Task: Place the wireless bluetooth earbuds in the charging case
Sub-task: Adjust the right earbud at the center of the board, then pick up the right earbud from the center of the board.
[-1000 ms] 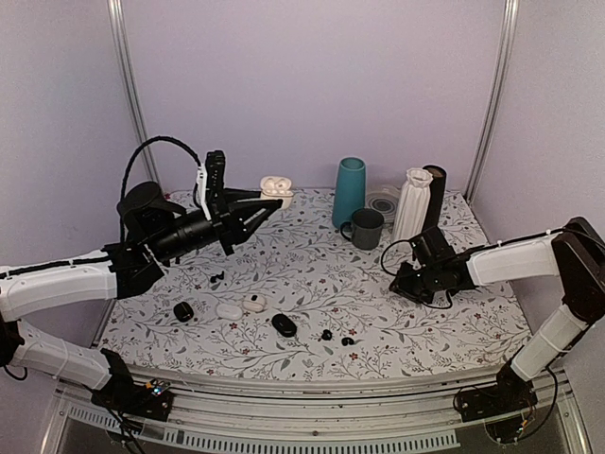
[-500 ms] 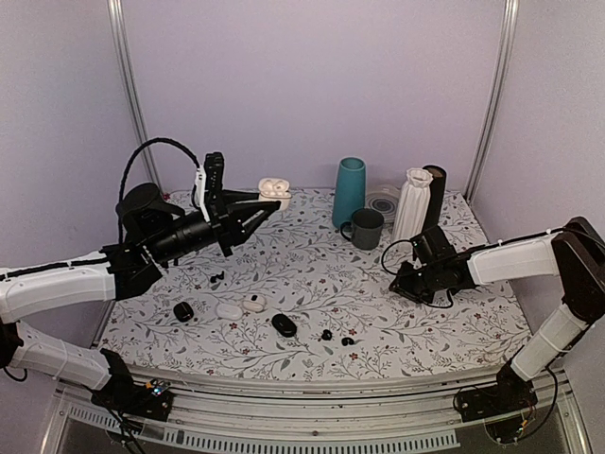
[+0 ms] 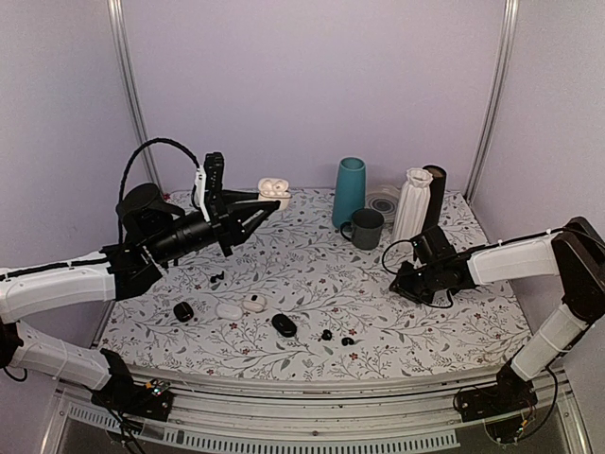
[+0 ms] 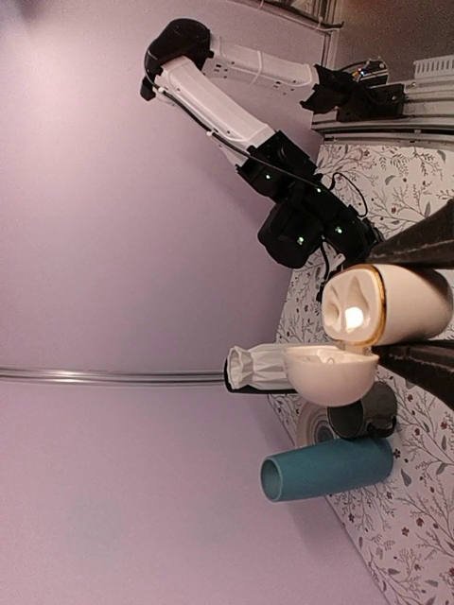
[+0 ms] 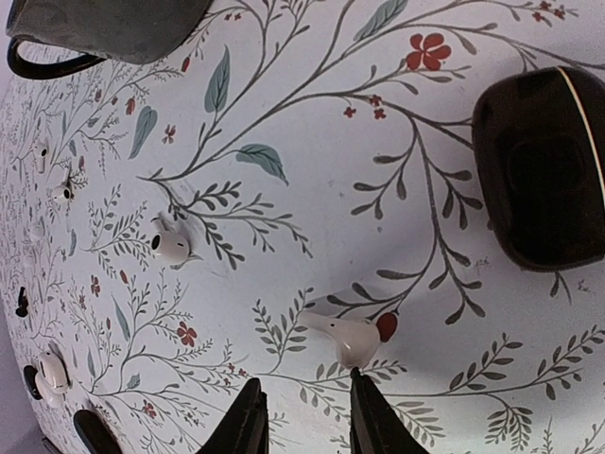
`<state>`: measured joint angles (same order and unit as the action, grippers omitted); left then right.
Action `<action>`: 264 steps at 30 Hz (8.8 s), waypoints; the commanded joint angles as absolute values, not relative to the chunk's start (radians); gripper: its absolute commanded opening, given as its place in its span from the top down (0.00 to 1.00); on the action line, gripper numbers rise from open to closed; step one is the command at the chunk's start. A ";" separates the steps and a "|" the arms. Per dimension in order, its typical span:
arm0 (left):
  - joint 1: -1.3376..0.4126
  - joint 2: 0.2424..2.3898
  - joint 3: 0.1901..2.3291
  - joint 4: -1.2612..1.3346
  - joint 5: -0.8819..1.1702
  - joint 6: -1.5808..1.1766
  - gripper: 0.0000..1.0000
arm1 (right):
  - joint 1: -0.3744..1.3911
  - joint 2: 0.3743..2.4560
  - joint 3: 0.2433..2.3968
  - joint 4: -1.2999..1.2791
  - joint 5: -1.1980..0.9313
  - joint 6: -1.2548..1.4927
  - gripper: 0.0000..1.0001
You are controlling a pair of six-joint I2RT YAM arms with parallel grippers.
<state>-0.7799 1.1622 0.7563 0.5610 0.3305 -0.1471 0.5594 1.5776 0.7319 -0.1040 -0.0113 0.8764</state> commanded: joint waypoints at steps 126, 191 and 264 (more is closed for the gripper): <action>-0.753 1.147 0.758 0.560 0.333 -0.175 1.00 | 0.608 1.779 0.967 -0.024 -0.248 0.826 0.83; -0.741 1.078 0.705 0.555 0.307 -0.173 1.00 | 0.633 2.029 1.255 -0.324 -0.034 0.571 0.71; -0.734 1.084 0.715 0.541 0.322 -0.178 1.00 | 0.693 2.182 1.524 -0.594 0.070 0.311 0.76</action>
<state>-0.7502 1.0977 0.7059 0.5369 0.3099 -0.1703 0.6991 2.1361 1.5158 -0.5812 0.1059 0.3164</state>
